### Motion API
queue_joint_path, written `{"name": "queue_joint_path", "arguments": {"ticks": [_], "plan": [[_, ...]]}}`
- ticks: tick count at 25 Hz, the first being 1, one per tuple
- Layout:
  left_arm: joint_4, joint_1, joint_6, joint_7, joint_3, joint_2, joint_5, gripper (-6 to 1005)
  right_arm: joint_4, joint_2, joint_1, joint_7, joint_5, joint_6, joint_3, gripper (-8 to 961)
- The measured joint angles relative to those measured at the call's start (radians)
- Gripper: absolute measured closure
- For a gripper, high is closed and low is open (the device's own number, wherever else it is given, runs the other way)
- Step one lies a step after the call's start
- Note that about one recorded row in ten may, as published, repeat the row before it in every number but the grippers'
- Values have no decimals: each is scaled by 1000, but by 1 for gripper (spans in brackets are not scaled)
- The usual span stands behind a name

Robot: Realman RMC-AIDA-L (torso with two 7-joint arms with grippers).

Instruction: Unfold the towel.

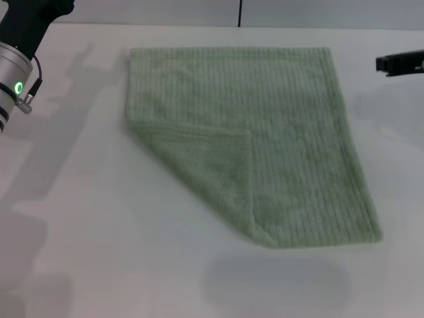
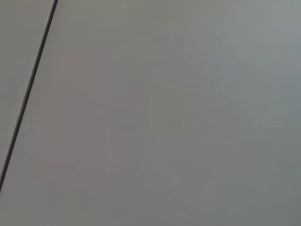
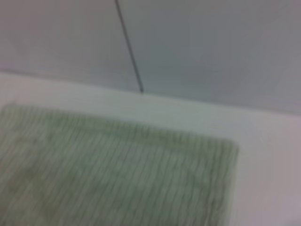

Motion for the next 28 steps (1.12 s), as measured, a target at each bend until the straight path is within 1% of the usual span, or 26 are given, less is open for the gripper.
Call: {"name": "queue_joint_path", "arguments": {"ticks": [1, 4, 5, 9, 11, 14, 15, 19, 23, 24, 25, 28], "plan": [[0, 0, 0, 0, 0, 0, 0, 256, 0, 0, 0, 0, 0, 0, 0, 955], [-5, 3, -2, 0, 1, -2, 0, 256, 57, -10, 45, -3, -27, -58, 11, 955], [-5, 3, -2, 0, 1, -2, 0, 256, 57, -10, 45, -3, -27, -58, 11, 955], [-6, 6, -10, 0, 1, -2, 0, 256, 102, -17, 87, -4, -72, -110, 7, 955], [-6, 6, -11, 0, 1, -2, 0, 256, 116, -19, 96, -5, -79, -117, 8, 954], [-6, 8, -12, 0, 1, -2, 0, 256, 183, -29, 132, -23, -92, -135, 19, 954], [-6, 8, -12, 0, 1, -2, 0, 256, 183, -29, 132, -23, -92, -135, 19, 954], [-6, 8, -13, 0, 1, -3, 0, 257, 253, -38, 169, -62, -90, -140, 24, 955], [-6, 8, -13, 0, 1, -4, 0, 257, 287, -42, 189, -73, -90, -144, 24, 954], [-6, 8, -13, 0, 1, -4, 0, 257, 320, -49, 206, -83, -88, -149, 25, 954], [-6, 8, -13, 0, 1, -4, 0, 257, 320, -49, 206, -83, -88, -149, 25, 954], [-5, 8, -13, 0, 1, -4, 0, 257, 373, -59, 233, -103, -86, -156, 32, 954]]}}
